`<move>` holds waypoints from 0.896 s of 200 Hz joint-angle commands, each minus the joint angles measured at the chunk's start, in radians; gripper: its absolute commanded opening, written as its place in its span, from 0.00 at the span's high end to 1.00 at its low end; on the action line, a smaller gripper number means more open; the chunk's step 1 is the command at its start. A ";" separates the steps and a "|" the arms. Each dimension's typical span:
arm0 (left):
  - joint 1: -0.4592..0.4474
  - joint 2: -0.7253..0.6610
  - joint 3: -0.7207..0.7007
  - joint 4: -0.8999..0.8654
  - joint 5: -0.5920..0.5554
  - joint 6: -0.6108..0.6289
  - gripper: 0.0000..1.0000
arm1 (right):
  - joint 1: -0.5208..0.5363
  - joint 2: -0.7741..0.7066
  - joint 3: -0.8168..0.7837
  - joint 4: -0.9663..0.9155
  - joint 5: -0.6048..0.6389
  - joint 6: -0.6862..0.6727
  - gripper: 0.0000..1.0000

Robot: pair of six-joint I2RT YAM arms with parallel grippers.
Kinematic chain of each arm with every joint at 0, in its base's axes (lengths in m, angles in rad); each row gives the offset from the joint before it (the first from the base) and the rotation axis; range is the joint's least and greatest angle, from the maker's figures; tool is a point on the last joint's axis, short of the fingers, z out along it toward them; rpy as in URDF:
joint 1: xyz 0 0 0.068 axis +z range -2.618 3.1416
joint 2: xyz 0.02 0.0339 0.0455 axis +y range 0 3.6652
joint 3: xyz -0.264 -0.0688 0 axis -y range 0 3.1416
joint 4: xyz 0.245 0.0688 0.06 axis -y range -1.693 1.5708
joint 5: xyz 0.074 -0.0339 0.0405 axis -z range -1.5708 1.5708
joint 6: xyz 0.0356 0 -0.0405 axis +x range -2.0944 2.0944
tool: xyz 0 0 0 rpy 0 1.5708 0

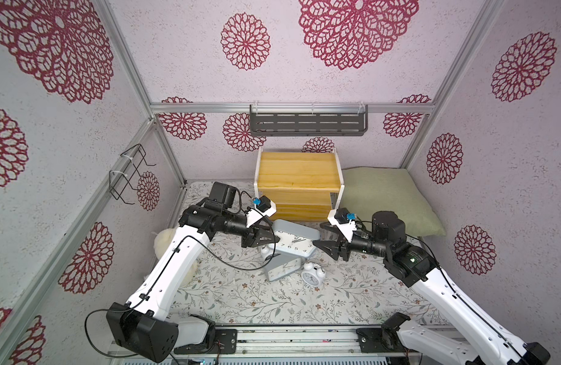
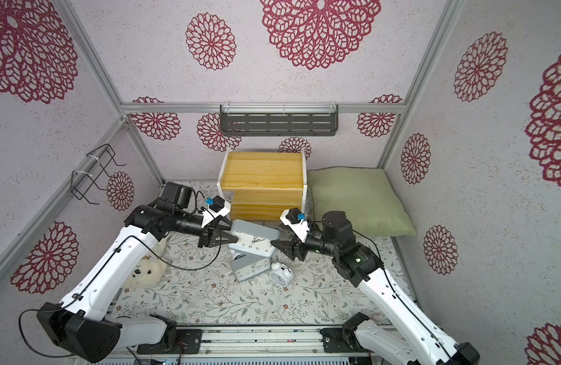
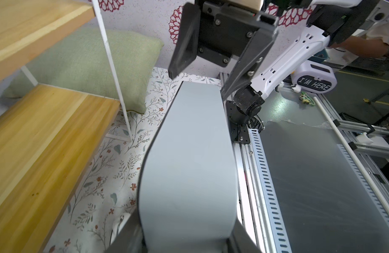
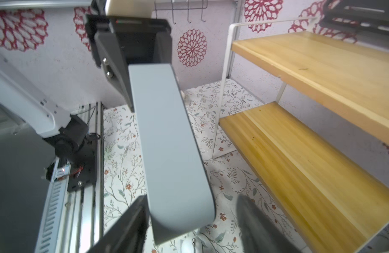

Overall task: Place the alarm clocks on the shelf by style
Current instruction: Pick up the alarm from the center of the board.

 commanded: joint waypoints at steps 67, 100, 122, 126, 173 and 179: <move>-0.006 -0.043 0.114 -0.259 -0.442 -0.187 0.97 | -0.003 -0.059 -0.023 0.114 0.198 0.029 0.09; -0.004 -0.019 0.187 -0.360 -0.636 -0.246 0.96 | -0.002 -0.054 -0.032 0.117 0.238 0.033 0.09; -0.002 -0.007 0.219 -0.398 -0.799 -0.301 0.96 | -0.004 -0.057 -0.038 0.120 0.272 0.037 0.09; 0.002 -0.007 0.223 -0.399 -0.823 -0.315 0.97 | -0.004 -0.058 -0.040 0.120 0.278 0.038 0.09; 0.128 -0.037 0.237 -0.281 -0.884 -0.442 0.96 | -0.022 -0.076 -0.068 0.142 0.331 0.063 0.09; 0.142 -0.044 0.234 -0.260 -0.894 -0.454 0.96 | -0.025 -0.077 -0.070 0.143 0.334 0.065 0.09</move>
